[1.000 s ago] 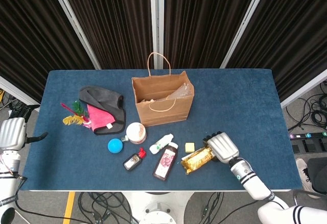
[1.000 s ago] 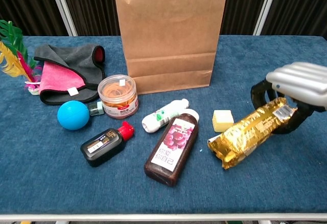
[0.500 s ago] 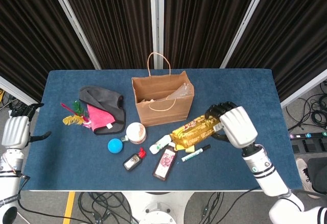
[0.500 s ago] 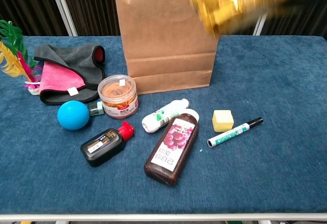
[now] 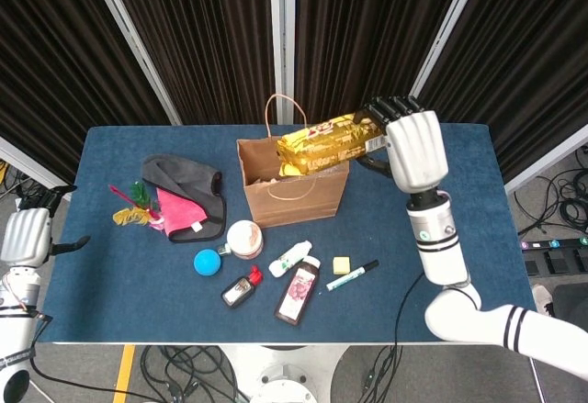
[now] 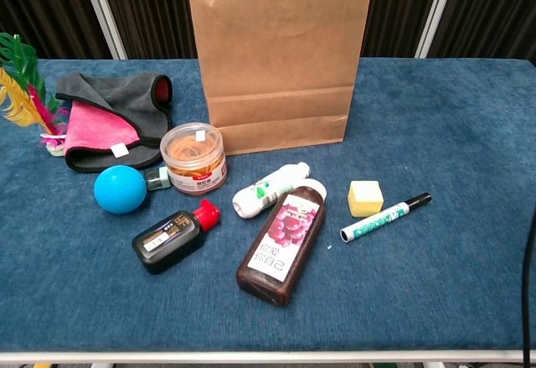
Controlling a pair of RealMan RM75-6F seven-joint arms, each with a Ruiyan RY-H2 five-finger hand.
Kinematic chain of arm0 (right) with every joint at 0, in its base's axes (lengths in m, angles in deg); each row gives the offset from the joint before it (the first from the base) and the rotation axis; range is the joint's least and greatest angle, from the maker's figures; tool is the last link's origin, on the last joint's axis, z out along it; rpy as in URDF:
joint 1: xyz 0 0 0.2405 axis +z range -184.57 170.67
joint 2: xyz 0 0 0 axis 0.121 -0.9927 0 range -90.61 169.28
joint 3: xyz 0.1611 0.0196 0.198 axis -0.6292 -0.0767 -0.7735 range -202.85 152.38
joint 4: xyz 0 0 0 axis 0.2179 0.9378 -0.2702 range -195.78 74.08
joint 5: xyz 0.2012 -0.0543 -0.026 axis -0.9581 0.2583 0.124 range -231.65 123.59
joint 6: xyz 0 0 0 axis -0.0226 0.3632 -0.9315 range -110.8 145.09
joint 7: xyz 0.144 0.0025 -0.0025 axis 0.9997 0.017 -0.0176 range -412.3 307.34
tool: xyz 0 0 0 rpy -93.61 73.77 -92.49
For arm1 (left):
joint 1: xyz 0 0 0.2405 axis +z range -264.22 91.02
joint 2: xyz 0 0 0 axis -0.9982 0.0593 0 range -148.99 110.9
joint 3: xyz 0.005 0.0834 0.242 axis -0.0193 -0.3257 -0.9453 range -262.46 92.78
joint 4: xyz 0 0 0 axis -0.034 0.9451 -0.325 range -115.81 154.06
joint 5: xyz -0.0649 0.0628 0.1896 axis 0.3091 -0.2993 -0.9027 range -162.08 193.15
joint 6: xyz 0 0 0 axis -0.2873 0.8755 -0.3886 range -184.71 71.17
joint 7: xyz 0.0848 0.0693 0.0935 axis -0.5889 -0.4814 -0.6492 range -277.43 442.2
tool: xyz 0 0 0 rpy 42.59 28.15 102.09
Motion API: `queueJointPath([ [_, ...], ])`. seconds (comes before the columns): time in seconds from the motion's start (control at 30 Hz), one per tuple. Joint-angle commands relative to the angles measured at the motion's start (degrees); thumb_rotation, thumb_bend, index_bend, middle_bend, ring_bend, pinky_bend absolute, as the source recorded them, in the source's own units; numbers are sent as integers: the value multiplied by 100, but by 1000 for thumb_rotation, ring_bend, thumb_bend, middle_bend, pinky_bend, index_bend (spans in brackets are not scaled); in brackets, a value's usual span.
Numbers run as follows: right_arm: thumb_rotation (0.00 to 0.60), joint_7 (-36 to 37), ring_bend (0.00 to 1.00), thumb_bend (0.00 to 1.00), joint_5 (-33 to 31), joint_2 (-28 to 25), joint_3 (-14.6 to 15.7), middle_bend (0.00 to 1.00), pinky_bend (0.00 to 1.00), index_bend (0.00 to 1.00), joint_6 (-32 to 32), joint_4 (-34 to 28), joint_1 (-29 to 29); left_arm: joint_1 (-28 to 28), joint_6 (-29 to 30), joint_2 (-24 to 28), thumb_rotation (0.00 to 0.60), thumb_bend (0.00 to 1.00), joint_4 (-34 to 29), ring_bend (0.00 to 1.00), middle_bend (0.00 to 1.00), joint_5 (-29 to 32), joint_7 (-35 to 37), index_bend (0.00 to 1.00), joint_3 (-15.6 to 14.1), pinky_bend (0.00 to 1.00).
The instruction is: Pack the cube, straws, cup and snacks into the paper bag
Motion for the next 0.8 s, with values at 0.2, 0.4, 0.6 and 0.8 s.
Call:
queueJointPath([
  [0.2,600,-605,479,251,-337,824,270,564,474,733,-677,1249,804,0,-40,-20,600,45,74,264,330,62,63,271,16,290],
  [0.4,600,-952,479,256,-361,1025,372,560,470,734,-756,1522,1018,3,-52,-45,600,45,153,264,330,73,148,271,25,290],
  [0.6,600,-1490,462,247,-624,1109,431,536,424,708,-807,1521,1121,17,-34,-73,600,45,226,264,330,75,246,271,36,290],
  [0.8,600,-1884,140,164,-971,1043,476,277,109,337,-975,1347,1181,44,-8,-81,600,45,282,264,330,64,319,271,31,290],
])
